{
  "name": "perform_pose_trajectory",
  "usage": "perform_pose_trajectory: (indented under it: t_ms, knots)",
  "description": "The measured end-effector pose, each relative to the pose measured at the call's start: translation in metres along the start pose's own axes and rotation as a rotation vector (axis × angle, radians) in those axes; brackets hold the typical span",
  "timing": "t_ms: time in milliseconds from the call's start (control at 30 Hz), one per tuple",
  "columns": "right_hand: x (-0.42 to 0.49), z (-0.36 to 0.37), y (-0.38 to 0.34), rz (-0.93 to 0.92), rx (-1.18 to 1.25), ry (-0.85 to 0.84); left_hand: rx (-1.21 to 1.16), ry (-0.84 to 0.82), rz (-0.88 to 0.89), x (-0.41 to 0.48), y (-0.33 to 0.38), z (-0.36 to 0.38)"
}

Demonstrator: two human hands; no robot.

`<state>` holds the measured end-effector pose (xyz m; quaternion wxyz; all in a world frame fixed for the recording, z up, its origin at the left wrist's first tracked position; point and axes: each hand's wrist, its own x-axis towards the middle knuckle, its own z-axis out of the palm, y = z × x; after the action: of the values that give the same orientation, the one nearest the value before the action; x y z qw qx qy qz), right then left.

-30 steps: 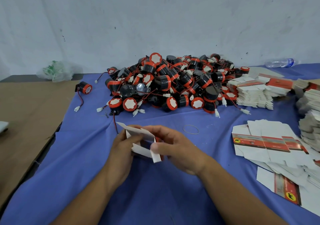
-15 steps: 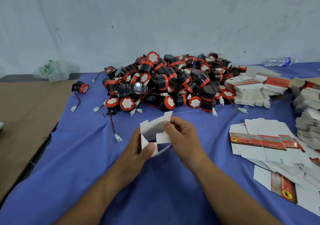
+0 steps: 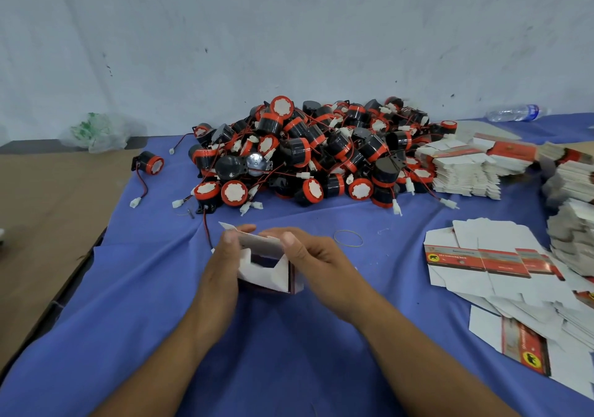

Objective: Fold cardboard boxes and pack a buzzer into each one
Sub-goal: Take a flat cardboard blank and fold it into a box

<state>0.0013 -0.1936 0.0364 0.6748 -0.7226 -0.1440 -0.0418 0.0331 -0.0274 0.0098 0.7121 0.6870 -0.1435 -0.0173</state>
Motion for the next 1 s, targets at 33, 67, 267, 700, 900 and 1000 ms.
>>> perform_pose_trajectory:
  t_ms: [33, 67, 267, 700, 900, 1000]
  knots:
    - [0.0, 0.0, 0.0, 0.017, 0.017, 0.019, -0.069, -0.015, -0.025, -0.001, 0.002, 0.002]
    - [0.001, 0.0, 0.0, 0.036, 0.041, 0.028, -0.133, -0.03, -0.052, -0.001, 0.005, 0.004]
    - [-0.003, 0.001, 0.008, -0.059, -0.019, -0.041, -0.385, -0.15, -0.091, -0.006, 0.014, 0.009]
    - [0.005, -0.005, 0.022, 0.087, -0.022, 0.017, -0.349, -0.007, -0.161, -0.005, 0.011, 0.014]
    - [0.002, 0.001, 0.022, 0.12, -0.08, 0.13, -0.445, 0.273, -0.023, 0.0, 0.012, 0.014]
    - [-0.001, 0.015, 0.023, 0.047, -0.067, 0.051, -0.437, 0.278, -0.016, -0.001, 0.009, 0.018]
